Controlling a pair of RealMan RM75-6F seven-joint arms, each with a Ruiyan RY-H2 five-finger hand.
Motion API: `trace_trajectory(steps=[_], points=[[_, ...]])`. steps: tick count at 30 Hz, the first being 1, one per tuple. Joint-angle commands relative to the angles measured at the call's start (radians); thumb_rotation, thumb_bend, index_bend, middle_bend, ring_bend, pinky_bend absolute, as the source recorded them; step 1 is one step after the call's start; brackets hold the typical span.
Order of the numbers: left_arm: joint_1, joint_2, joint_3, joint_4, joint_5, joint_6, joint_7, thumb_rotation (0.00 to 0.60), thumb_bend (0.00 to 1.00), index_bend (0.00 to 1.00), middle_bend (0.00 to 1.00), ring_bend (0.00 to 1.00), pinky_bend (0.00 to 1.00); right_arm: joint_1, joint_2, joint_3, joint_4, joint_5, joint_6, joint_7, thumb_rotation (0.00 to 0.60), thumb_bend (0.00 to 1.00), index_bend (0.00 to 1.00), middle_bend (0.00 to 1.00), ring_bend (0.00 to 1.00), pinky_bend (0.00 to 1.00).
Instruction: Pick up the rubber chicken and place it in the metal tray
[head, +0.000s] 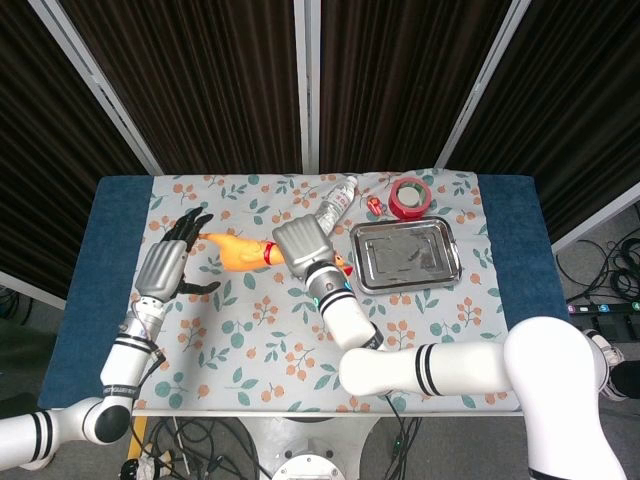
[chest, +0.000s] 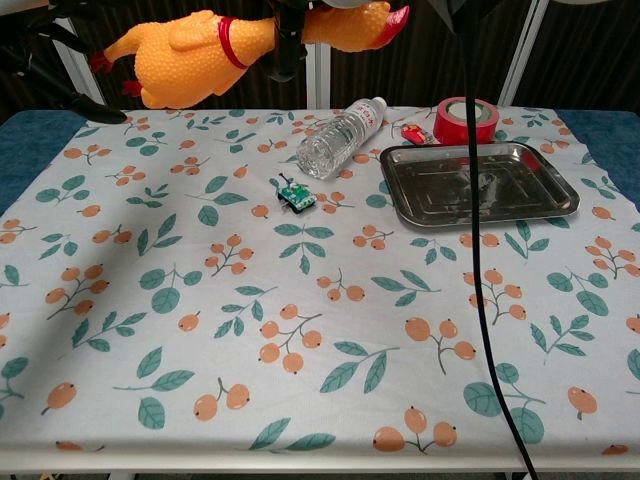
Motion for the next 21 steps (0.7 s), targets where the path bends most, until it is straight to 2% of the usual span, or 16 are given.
trace_trajectory(steps=[1, 12, 15, 18, 19, 21], points=[[-0.011, 0.001, -0.012, -0.016, -0.019, -0.014, 0.005, 0.6, 0.09, 0.13, 0.03, 0.02, 0.17, 0.008, -0.015, 0.009, 0.002, -0.003, 0.008, 0.001, 0.6, 0.43, 0.94, 0.81, 0.83, 1.0], [-0.054, 0.007, -0.036, -0.04, -0.13, -0.058, 0.064, 0.6, 0.08, 0.14, 0.06, 0.02, 0.17, 0.017, -0.037, 0.03, -0.009, 0.001, 0.023, 0.001, 0.6, 0.43, 0.94, 0.81, 0.83, 1.0], [-0.053, 0.003, -0.042, -0.038, -0.145, -0.047, 0.057, 0.587, 0.11, 0.24, 0.2, 0.12, 0.2, 0.016, -0.034, 0.028, -0.011, 0.003, 0.022, -0.003, 0.6, 0.43, 0.94, 0.81, 0.83, 1.0], [-0.051, -0.004, -0.048, -0.032, -0.153, -0.041, 0.042, 0.485, 0.2, 0.36, 0.32, 0.24, 0.27, 0.014, -0.035, 0.025, -0.015, 0.0, 0.018, -0.003, 0.6, 0.43, 0.94, 0.81, 0.83, 1.0], [-0.051, -0.006, -0.049, -0.028, -0.151, -0.036, 0.041, 0.467, 0.23, 0.39, 0.36, 0.27, 0.29, 0.014, -0.035, 0.022, -0.017, -0.002, 0.017, -0.005, 0.6, 0.43, 0.94, 0.81, 0.83, 1.0], [-0.048, -0.021, -0.051, -0.014, -0.14, -0.016, 0.035, 0.442, 0.3, 0.49, 0.49, 0.41, 0.41, 0.014, -0.035, 0.018, -0.023, -0.005, 0.02, -0.009, 0.6, 0.43, 0.94, 0.81, 0.83, 1.0]])
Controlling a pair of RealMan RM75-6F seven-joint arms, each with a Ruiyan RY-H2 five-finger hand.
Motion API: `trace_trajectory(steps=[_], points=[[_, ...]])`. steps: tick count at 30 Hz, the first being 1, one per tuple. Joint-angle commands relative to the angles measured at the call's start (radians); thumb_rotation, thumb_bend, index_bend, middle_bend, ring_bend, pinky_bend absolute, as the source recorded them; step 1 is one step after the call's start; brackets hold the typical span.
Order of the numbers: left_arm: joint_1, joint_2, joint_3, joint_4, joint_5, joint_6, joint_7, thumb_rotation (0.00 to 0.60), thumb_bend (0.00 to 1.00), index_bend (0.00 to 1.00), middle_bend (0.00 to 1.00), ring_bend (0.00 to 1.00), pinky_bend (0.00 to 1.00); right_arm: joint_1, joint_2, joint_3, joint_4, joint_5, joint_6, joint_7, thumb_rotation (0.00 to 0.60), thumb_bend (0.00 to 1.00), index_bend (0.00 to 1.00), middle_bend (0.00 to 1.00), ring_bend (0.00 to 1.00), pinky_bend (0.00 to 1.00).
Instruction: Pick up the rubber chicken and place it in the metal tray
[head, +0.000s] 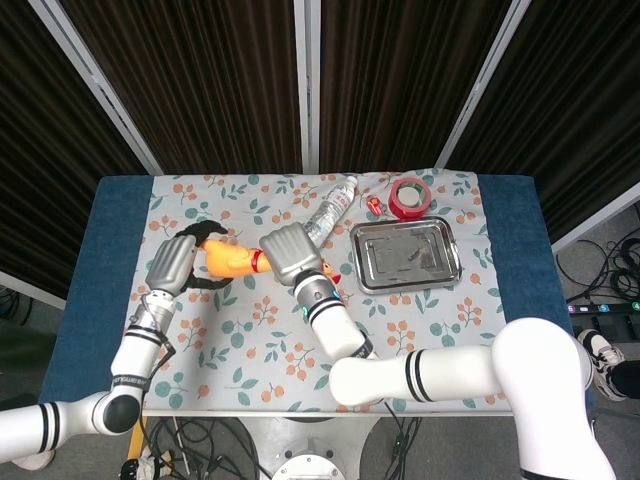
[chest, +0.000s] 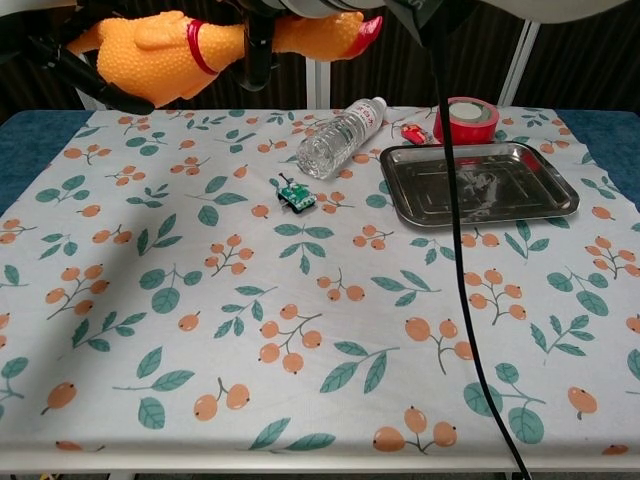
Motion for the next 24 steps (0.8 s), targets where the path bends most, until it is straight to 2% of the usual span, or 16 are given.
trace_trajectory(steps=[1, 4, 6, 8, 9, 12, 14, 15, 17, 19, 21, 24], points=[[0.003, -0.017, -0.002, 0.017, 0.01, 0.02, -0.01, 0.437, 0.33, 0.54, 0.53, 0.46, 0.45, -0.001, 0.0, -0.003, -0.006, -0.004, 0.004, -0.003, 0.6, 0.43, 0.94, 0.81, 0.83, 1.0], [0.004, -0.026, 0.004, 0.033, 0.019, 0.026, -0.007, 0.45, 0.41, 0.64, 0.65, 0.58, 0.56, -0.003, 0.005, -0.001, -0.013, -0.004, 0.006, 0.0, 0.6, 0.43, 0.94, 0.81, 0.83, 1.0], [0.004, -0.032, 0.008, 0.043, 0.025, 0.032, -0.002, 0.493, 0.44, 0.7, 0.72, 0.65, 0.63, -0.005, 0.009, 0.0, -0.02, -0.004, 0.007, 0.0, 0.6, 0.43, 0.94, 0.81, 0.83, 1.0], [0.003, -0.038, 0.01, 0.051, 0.027, 0.036, 0.003, 0.574, 0.47, 0.77, 0.78, 0.7, 0.66, -0.008, 0.012, -0.002, -0.026, -0.005, 0.009, 0.001, 0.6, 0.43, 0.94, 0.81, 0.83, 1.0], [0.003, -0.04, 0.01, 0.053, 0.027, 0.037, 0.003, 0.596, 0.48, 0.79, 0.81, 0.72, 0.67, -0.009, 0.013, -0.003, -0.029, -0.004, 0.009, 0.001, 0.6, 0.43, 0.94, 0.81, 0.83, 1.0], [0.005, -0.04, 0.012, 0.053, 0.028, 0.038, 0.006, 0.595, 0.49, 0.81, 0.83, 0.73, 0.69, -0.01, 0.016, -0.005, -0.033, -0.005, 0.011, 0.0, 0.6, 0.43, 0.94, 0.81, 0.83, 1.0], [0.009, -0.036, 0.016, 0.046, 0.027, 0.038, 0.006, 0.528, 0.48, 0.72, 0.74, 0.66, 0.68, -0.012, 0.018, -0.006, -0.035, -0.007, 0.012, 0.001, 0.6, 0.43, 0.94, 0.81, 0.83, 1.0], [0.01, -0.03, 0.02, 0.037, 0.02, 0.029, 0.009, 0.491, 0.44, 0.6, 0.65, 0.57, 0.65, -0.013, 0.019, -0.006, -0.035, -0.007, 0.013, 0.002, 0.6, 0.43, 0.94, 0.81, 0.83, 1.0], [0.01, -0.007, 0.023, 0.013, -0.005, 0.001, 0.013, 0.472, 0.31, 0.38, 0.46, 0.4, 0.55, -0.016, 0.022, -0.008, -0.035, -0.01, 0.013, 0.002, 0.6, 0.43, 0.94, 0.81, 0.83, 1.0], [0.011, 0.002, 0.02, 0.005, -0.009, -0.004, 0.007, 0.455, 0.18, 0.22, 0.29, 0.25, 0.41, -0.019, 0.025, -0.01, -0.035, -0.012, 0.011, 0.004, 0.6, 0.43, 0.94, 0.81, 0.83, 1.0], [0.016, 0.006, 0.018, 0.006, -0.006, -0.003, -0.004, 0.407, 0.12, 0.17, 0.17, 0.13, 0.31, -0.026, 0.031, -0.014, -0.034, -0.014, 0.005, 0.008, 0.6, 0.43, 0.94, 0.81, 0.83, 1.0], [0.027, 0.007, 0.017, 0.013, 0.017, 0.007, -0.035, 0.351, 0.08, 0.16, 0.1, 0.08, 0.24, -0.043, 0.05, -0.018, -0.039, -0.024, -0.011, 0.025, 0.6, 0.43, 0.94, 0.81, 0.83, 1.0]])
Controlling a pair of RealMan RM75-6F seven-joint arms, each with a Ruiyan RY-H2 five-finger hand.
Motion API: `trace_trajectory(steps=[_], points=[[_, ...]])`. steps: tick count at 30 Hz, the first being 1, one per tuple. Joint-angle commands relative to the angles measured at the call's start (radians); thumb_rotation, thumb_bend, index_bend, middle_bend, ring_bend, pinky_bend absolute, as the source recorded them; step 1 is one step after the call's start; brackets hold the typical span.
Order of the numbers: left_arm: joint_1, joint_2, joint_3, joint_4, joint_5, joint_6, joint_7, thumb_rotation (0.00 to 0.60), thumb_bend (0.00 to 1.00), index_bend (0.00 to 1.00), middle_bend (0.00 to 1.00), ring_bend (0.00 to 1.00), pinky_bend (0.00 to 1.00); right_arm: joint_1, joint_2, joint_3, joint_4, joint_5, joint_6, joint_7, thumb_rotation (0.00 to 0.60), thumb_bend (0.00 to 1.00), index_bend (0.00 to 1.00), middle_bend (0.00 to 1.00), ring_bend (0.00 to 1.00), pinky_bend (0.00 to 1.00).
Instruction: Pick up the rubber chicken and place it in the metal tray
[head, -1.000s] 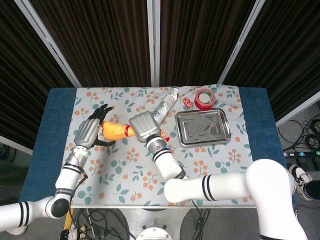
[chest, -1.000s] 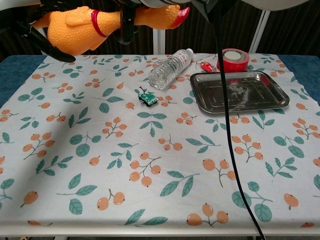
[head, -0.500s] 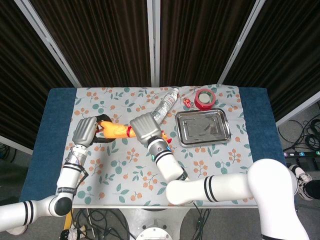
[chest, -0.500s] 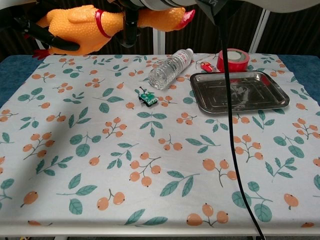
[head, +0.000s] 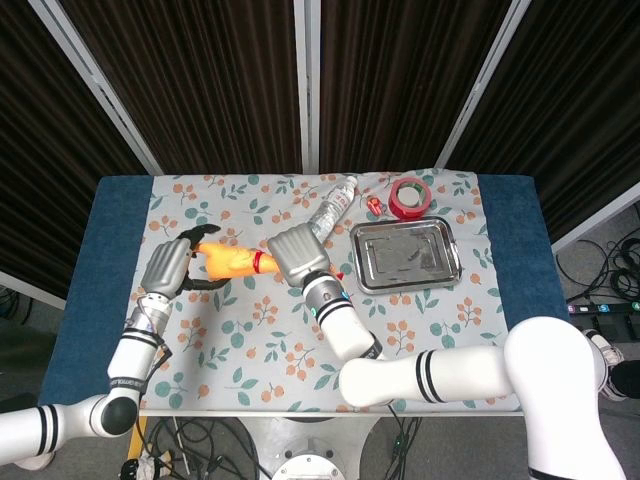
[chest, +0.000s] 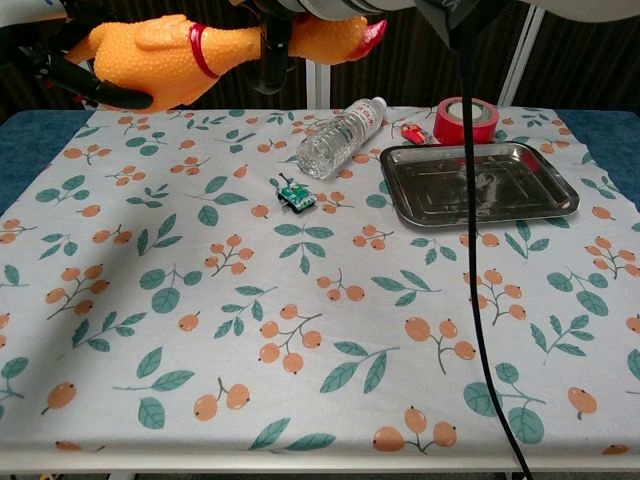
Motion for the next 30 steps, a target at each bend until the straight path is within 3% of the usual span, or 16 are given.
trace_trajectory(steps=[1, 10, 17, 22, 30], points=[[0.014, 0.003, 0.0, 0.007, 0.025, 0.01, -0.028, 0.348, 0.07, 0.16, 0.1, 0.07, 0.23, -0.019, 0.022, -0.005, -0.008, -0.013, -0.018, 0.017, 0.6, 0.43, 0.94, 0.81, 0.83, 1.0], [0.068, 0.035, 0.04, 0.004, 0.13, 0.055, -0.073, 0.347, 0.06, 0.15, 0.1, 0.07, 0.21, -0.169, 0.194, -0.051, -0.113, -0.165, -0.132, 0.171, 0.6, 0.43, 0.94, 0.81, 0.83, 1.0], [0.122, 0.064, 0.075, -0.004, 0.222, 0.109, -0.104, 0.431, 0.06, 0.15, 0.1, 0.06, 0.21, -0.354, 0.32, -0.122, -0.1, -0.381, -0.262, 0.379, 0.6, 0.43, 0.94, 0.81, 0.83, 1.0], [0.153, 0.073, 0.086, 0.002, 0.257, 0.143, -0.118, 0.453, 0.06, 0.15, 0.1, 0.07, 0.21, -0.469, 0.343, -0.145, 0.014, -0.535, -0.389, 0.557, 0.6, 0.43, 0.94, 0.81, 0.83, 1.0], [0.195, 0.079, 0.086, 0.019, 0.25, 0.161, -0.159, 0.467, 0.06, 0.15, 0.1, 0.07, 0.21, -0.626, 0.249, -0.094, 0.314, -0.801, -0.589, 0.91, 0.6, 0.41, 0.95, 0.81, 0.81, 1.0]])
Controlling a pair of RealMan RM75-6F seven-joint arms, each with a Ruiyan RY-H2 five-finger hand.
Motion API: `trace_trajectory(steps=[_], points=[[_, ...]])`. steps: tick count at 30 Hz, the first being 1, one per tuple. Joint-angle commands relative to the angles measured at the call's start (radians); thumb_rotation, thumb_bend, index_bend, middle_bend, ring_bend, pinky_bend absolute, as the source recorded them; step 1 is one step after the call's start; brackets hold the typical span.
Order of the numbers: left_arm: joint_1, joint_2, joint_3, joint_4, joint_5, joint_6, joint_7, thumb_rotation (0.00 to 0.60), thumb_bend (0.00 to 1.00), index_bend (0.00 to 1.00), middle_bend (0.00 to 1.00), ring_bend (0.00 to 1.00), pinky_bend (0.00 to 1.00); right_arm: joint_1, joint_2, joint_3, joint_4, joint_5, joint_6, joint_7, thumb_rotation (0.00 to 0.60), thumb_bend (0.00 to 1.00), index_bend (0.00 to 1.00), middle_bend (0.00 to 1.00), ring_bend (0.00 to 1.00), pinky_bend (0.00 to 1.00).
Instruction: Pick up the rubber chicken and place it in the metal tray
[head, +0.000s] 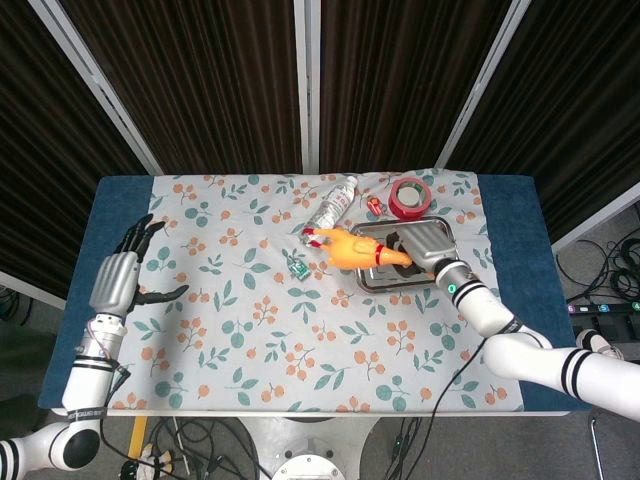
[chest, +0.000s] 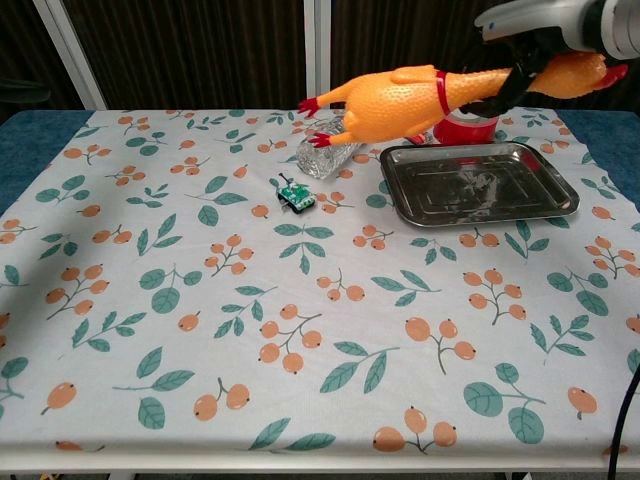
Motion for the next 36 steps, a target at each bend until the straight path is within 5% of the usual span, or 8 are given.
trace_trajectory(steps=[1, 8, 14, 18, 21, 29, 32, 36], points=[[0.007, 0.003, -0.001, 0.003, -0.01, -0.002, -0.003, 0.466, 0.06, 0.16, 0.1, 0.07, 0.21, -0.107, -0.07, 0.034, 0.197, -0.178, -0.13, 0.205, 0.6, 0.41, 0.95, 0.81, 0.81, 1.0], [0.022, 0.008, -0.013, -0.014, -0.047, -0.005, 0.008, 0.468, 0.06, 0.15, 0.1, 0.07, 0.21, -0.159, -0.178, 0.102, 0.425, -0.385, -0.247, 0.458, 0.6, 0.4, 0.95, 0.81, 0.79, 1.0], [0.022, 0.019, -0.024, -0.031, -0.066, -0.009, 0.034, 0.464, 0.06, 0.15, 0.1, 0.07, 0.21, -0.185, -0.203, 0.138, 0.472, -0.564, -0.262, 0.652, 0.6, 0.39, 0.95, 0.81, 0.78, 1.0], [0.02, 0.02, -0.029, -0.04, -0.072, -0.011, 0.051, 0.465, 0.06, 0.15, 0.1, 0.06, 0.21, -0.177, -0.213, 0.107, 0.515, -0.679, -0.26, 0.744, 0.6, 0.37, 0.93, 0.81, 0.74, 0.98], [0.02, 0.021, -0.031, -0.047, -0.076, -0.013, 0.058, 0.464, 0.06, 0.15, 0.1, 0.07, 0.21, -0.158, -0.23, 0.061, 0.564, -0.747, -0.257, 0.782, 0.6, 0.29, 0.75, 0.72, 0.64, 0.83], [0.027, 0.031, -0.038, -0.055, -0.084, -0.017, 0.056, 0.465, 0.06, 0.15, 0.1, 0.06, 0.21, -0.133, -0.264, -0.037, 0.661, -0.839, -0.187, 0.878, 0.6, 0.07, 0.11, 0.32, 0.18, 0.34], [0.031, 0.036, -0.038, -0.057, -0.079, -0.015, 0.052, 0.466, 0.06, 0.15, 0.1, 0.07, 0.21, -0.126, -0.273, -0.058, 0.699, -0.846, -0.164, 0.885, 0.6, 0.03, 0.01, 0.21, 0.06, 0.24], [0.035, 0.04, -0.04, -0.053, -0.08, -0.018, 0.047, 0.465, 0.06, 0.15, 0.1, 0.07, 0.21, -0.118, -0.282, -0.074, 0.746, -0.843, -0.137, 0.839, 0.6, 0.0, 0.0, 0.11, 0.0, 0.15]])
